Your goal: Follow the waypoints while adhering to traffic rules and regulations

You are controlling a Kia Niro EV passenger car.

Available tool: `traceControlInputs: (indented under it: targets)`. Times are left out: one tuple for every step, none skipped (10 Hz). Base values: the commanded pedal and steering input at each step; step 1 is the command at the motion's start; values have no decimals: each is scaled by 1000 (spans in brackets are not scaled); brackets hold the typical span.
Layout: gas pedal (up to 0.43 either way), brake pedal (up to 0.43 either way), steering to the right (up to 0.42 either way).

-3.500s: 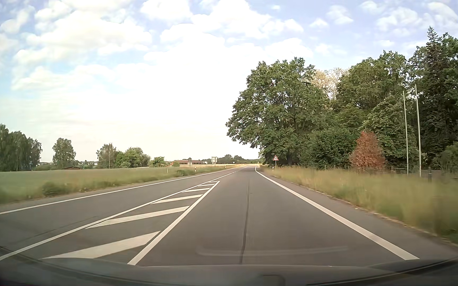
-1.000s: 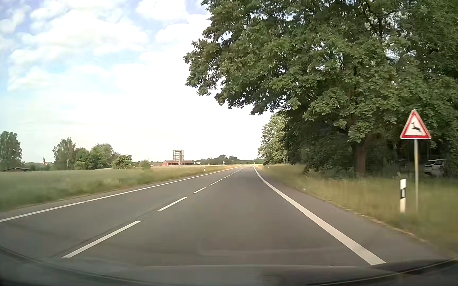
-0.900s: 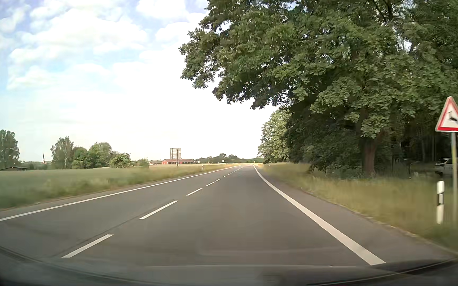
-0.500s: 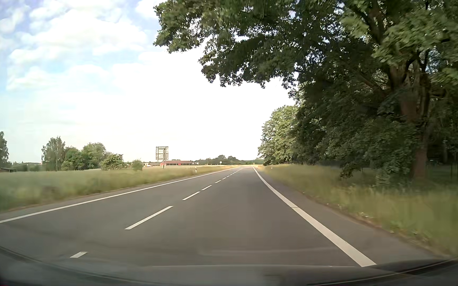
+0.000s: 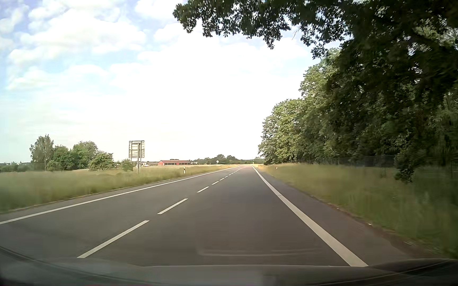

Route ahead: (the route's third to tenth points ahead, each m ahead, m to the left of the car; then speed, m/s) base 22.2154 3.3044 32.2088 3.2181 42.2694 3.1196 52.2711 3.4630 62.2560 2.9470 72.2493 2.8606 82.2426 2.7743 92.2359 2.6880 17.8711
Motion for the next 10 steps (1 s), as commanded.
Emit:
traceControlInputs:
  targets:
    - [110,24,1]
    - [110,30,1]
    - [110,24,1]
    - [110,30,1]
    - [110,30,1]
    - [110,30,1]
    - [110,30,1]
    - [110,30,1]
    - [110,30,1]
    - [110,30,1]
